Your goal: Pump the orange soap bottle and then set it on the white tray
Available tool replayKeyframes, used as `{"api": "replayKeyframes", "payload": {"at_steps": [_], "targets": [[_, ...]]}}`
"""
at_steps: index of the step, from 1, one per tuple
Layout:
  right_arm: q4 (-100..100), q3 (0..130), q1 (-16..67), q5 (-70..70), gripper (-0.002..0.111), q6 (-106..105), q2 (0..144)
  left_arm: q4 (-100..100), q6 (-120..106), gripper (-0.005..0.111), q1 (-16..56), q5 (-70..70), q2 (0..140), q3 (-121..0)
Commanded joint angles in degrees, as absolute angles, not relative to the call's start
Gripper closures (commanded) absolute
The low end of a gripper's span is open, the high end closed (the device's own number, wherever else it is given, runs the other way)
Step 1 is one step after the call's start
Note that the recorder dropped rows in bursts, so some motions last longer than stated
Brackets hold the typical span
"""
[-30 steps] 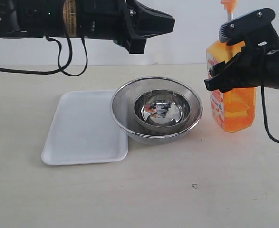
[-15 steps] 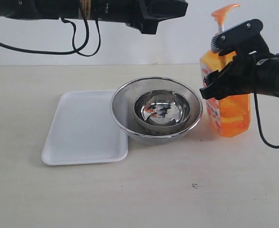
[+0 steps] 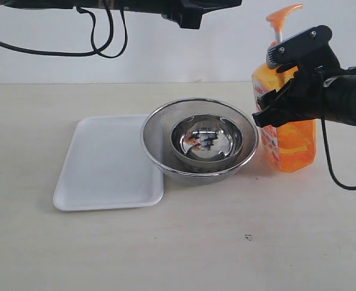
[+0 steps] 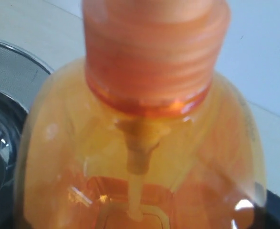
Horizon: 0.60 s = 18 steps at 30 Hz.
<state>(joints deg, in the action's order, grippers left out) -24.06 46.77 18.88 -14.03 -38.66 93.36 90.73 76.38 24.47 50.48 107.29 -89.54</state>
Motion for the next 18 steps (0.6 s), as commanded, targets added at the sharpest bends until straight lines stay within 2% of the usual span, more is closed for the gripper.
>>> {"api": "replayKeyframes", "payload": {"at_steps": [1,6,12,18], "targets": [[-22.7,47.4,18.6,-15.9,0.109,-38.8,92.8,89.3,76.9,0.102,24.6,50.2,107.3,-89.8],[-20.0,47.4,18.6,-14.2,0.109,-39.5,92.8,89.3,76.9,0.102,24.9,45.6,107.3,-91.1],[-20.0,47.4,18.6,-13.9,0.109,-39.5,92.8,91.4,77.2,0.102,28.4,38.9,107.6,-93.7],[-20.0,47.4,18.6,-13.2,0.109,-39.5,92.8,98.9,86.8,0.102,32.6,29.9,115.2,-105.4]]}}
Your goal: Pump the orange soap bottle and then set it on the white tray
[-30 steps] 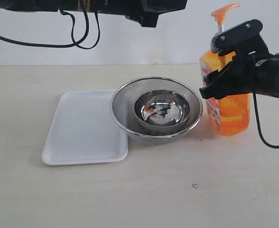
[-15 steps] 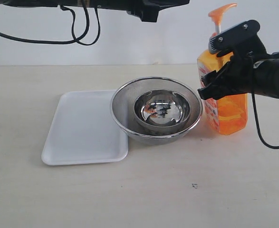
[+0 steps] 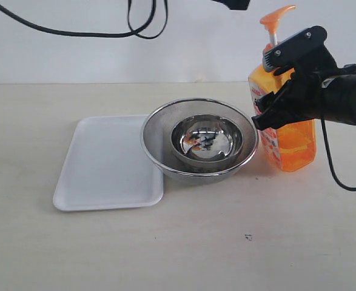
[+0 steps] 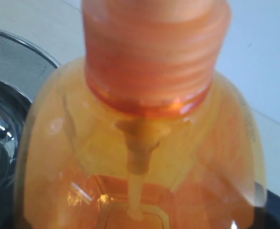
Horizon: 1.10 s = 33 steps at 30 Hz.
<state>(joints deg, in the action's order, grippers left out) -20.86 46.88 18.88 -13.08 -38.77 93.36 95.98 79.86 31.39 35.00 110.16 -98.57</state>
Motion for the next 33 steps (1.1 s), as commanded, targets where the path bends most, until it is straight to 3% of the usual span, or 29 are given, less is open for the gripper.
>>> {"api": "replayKeyframes", "payload": {"at_steps": [1,10,24,29,33], "targets": [[-20.0,47.4,18.6,-13.1,0.109,-39.5,92.8,98.9,88.6,0.102,32.6,29.1,117.3,-108.0],[-20.0,47.4,18.6,-12.4,0.109,-39.5,92.8,99.9,96.3,0.102,32.1,23.9,125.3,-119.5],[-19.9,47.4,18.6,-12.5,0.109,-39.8,92.8,99.9,100.0,0.102,32.1,28.5,124.8,-119.5],[-19.9,47.4,18.6,-12.5,0.109,-40.5,92.8,99.9,101.6,0.102,31.8,33.9,119.8,-113.3],[-19.9,47.4,18.6,-12.0,0.109,-40.5,92.8,99.9,87.7,0.102,31.6,33.2,117.9,-109.8]]}}
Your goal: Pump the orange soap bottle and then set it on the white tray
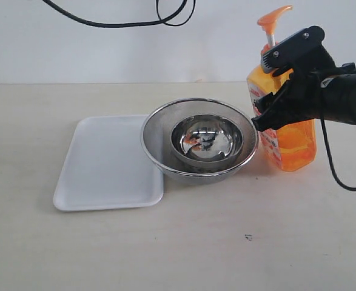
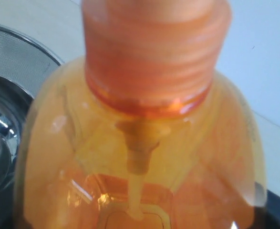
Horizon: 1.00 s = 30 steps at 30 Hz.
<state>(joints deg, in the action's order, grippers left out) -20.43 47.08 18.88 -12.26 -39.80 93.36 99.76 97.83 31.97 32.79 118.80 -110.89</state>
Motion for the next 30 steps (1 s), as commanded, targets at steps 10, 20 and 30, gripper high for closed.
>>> {"api": "replayKeyframes", "payload": {"at_steps": [10,20,30], "targets": [[-19.9,47.4,18.6,-12.0,0.109,-40.5,92.8,99.9,82.0,0.102,32.1,42.5,117.9,-109.7],[-19.9,47.4,18.6,-11.7,0.109,-40.5,92.8,99.9,85.6,0.102,32.5,32.2,124.5,-111.5],[-19.9,47.4,18.6,-11.6,0.109,-40.5,92.8,99.9,88.1,0.102,32.8,31.1,128.3,-116.3]]}}
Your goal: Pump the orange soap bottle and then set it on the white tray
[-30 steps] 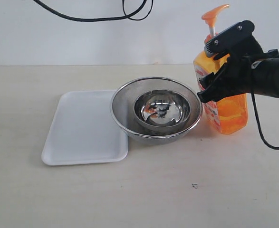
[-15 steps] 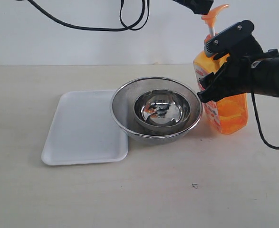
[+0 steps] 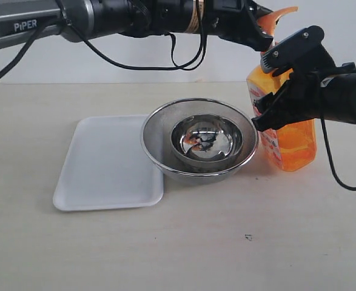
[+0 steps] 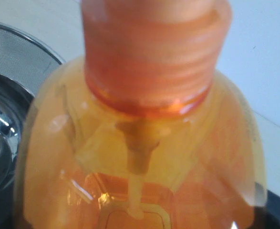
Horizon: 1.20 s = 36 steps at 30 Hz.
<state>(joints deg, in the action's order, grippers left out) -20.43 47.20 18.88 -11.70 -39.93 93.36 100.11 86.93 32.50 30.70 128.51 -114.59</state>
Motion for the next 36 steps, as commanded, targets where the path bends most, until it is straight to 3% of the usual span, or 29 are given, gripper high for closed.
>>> {"api": "replayKeyframes", "payload": {"at_steps": [1,25,36], "targets": [[-19.9,47.4,18.6,-11.6,0.109,-40.5,92.8,99.9,88.1,0.102,32.8,31.7,128.3,-116.7],[-19.9,47.4,18.6,-11.6,0.109,-41.6,92.8,99.9,95.2,0.102,33.3,46.9,127.7,-120.0],[-19.9,47.4,18.6,-11.5,0.109,-41.6,92.8,99.9,95.2,0.102,33.3,37.3,127.4,-120.0]]}}
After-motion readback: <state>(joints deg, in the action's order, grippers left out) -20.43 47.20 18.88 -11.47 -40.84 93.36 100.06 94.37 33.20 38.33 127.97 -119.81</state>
